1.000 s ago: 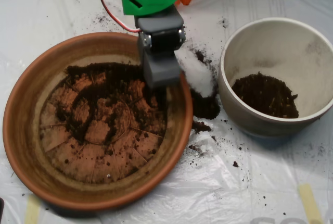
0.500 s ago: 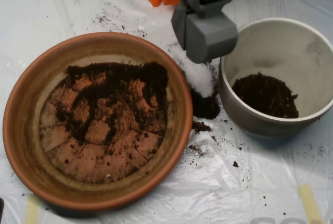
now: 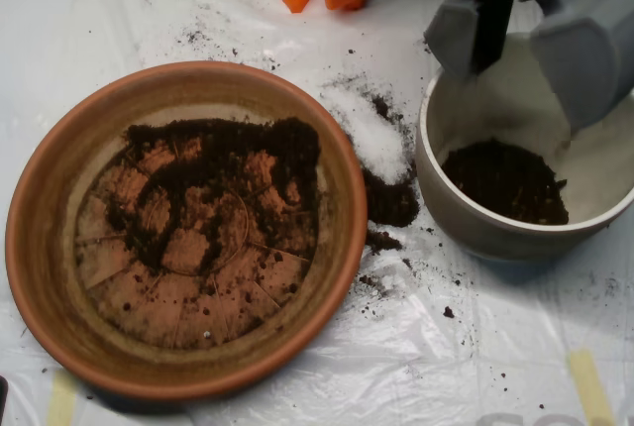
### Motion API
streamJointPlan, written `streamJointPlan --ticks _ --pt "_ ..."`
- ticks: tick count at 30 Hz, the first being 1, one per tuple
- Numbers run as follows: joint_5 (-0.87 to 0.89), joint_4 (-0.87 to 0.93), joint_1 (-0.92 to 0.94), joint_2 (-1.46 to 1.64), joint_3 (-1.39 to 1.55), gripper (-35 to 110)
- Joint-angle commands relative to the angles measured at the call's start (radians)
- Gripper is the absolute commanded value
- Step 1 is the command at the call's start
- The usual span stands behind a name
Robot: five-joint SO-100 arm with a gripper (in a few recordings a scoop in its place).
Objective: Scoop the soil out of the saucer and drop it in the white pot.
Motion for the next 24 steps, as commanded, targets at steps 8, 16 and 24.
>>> streamJointPlan --ticks 8,16,24 --pt "0.098 0.008 0.187 0.083 0.008 41" --pt "0.161 0.008 0.629 0.044 0.06 41" --pt "0.066 -0.202 0.862 -0.055 0.377 46"
